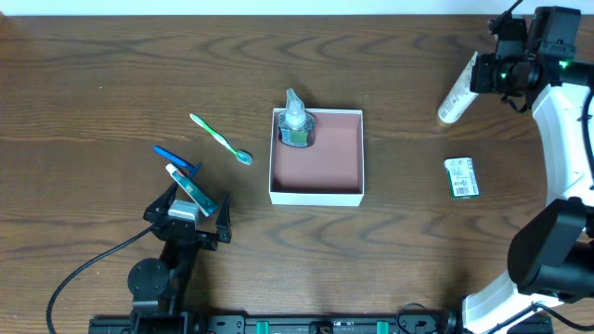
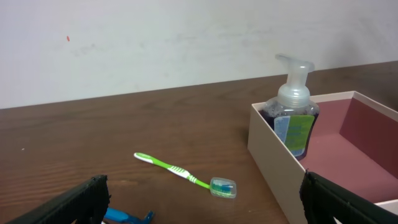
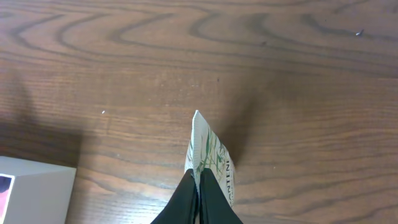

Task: Pack container
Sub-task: 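Grasp the lotion tube and place it upright beside the soap bottle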

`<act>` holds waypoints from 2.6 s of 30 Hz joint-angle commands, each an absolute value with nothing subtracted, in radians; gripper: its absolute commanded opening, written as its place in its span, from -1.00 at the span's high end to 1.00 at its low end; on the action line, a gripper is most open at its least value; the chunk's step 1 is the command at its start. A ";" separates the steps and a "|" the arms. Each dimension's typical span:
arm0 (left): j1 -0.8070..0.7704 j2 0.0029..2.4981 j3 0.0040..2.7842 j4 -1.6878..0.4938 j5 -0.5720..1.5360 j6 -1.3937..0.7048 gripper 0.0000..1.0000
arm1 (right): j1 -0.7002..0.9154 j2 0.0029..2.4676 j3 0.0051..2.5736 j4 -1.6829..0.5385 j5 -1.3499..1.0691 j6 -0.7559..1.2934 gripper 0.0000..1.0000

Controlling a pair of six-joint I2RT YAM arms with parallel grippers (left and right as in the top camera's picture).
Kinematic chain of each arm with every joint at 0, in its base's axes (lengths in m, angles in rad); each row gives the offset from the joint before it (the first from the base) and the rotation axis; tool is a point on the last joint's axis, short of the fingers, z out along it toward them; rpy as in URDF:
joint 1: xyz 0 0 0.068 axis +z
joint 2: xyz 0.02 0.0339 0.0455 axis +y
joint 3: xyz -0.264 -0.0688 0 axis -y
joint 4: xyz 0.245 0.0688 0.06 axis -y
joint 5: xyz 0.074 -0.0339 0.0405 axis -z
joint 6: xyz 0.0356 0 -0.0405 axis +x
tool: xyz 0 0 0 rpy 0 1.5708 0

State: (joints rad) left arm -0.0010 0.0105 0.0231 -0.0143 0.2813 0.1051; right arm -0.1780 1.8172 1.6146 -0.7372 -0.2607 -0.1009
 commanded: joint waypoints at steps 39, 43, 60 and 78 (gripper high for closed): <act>0.002 0.005 0.004 -0.047 0.284 0.104 -0.96 | 0.560 1.663 1.647 -0.782 0.241 0.442 0.97; 0.002 0.005 0.004 -0.047 0.284 0.104 -0.96 | 0.562 1.716 1.647 -0.774 0.256 0.466 0.97; 0.002 0.005 0.004 -0.047 0.284 0.104 -0.96 | 0.571 1.835 1.647 -0.664 0.253 0.501 0.97; 0.002 0.005 0.004 -0.047 0.284 0.104 -0.96 | 0.591 1.835 1.647 -0.663 0.239 0.469 0.97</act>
